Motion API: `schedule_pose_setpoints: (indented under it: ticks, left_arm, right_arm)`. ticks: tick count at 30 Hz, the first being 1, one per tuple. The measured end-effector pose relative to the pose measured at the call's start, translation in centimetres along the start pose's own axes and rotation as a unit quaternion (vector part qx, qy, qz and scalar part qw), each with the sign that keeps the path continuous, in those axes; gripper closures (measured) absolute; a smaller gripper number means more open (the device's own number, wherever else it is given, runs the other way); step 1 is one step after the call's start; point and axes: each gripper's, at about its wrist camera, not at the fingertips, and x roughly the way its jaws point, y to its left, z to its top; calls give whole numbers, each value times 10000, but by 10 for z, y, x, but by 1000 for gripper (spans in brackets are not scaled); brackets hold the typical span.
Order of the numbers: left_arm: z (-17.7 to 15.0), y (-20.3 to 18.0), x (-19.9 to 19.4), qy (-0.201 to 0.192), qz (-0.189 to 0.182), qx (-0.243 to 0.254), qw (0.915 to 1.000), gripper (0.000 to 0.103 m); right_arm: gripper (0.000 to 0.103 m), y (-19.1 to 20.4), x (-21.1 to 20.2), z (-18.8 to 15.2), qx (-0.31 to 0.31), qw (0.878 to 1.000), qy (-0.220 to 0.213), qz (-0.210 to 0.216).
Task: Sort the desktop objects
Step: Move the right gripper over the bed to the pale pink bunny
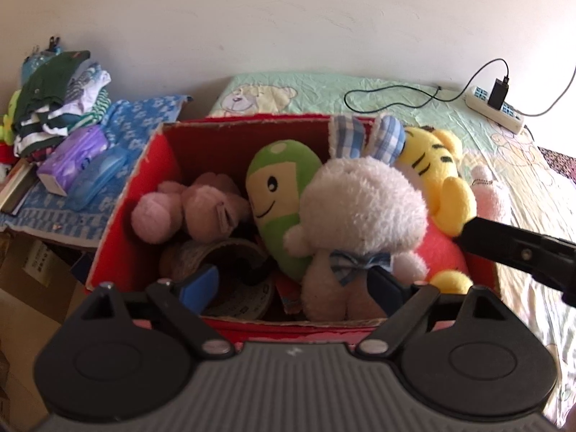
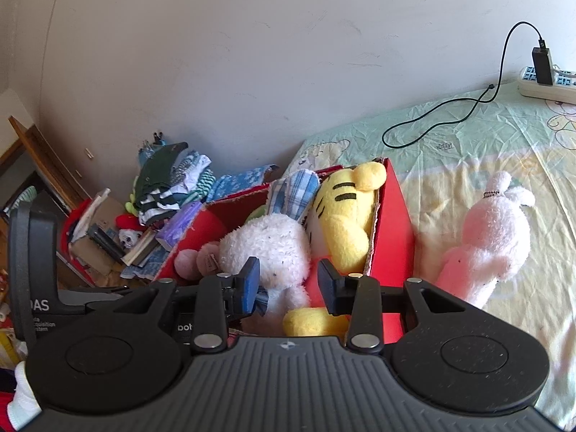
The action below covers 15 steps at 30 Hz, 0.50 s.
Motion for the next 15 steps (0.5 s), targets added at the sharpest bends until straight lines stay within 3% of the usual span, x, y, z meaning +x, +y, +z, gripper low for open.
schedule_pose_setpoints:
  ticks: [8,11,15]
  left_arm:
    - [17,-25,-33,-518,-74,120,9986,13]
    - [22,-47,-50,-818,-541,284,9948,13]
    - [21,-86,-56,-1028,-1359,633,9833,13]
  right_arm:
    - [63,-42,-43,7,294,9988,-391,-14]
    - [62,-67,-58,7,459,9975,-447,-313]
    - [62,-108,-73,4,978,9925,-382,-622]
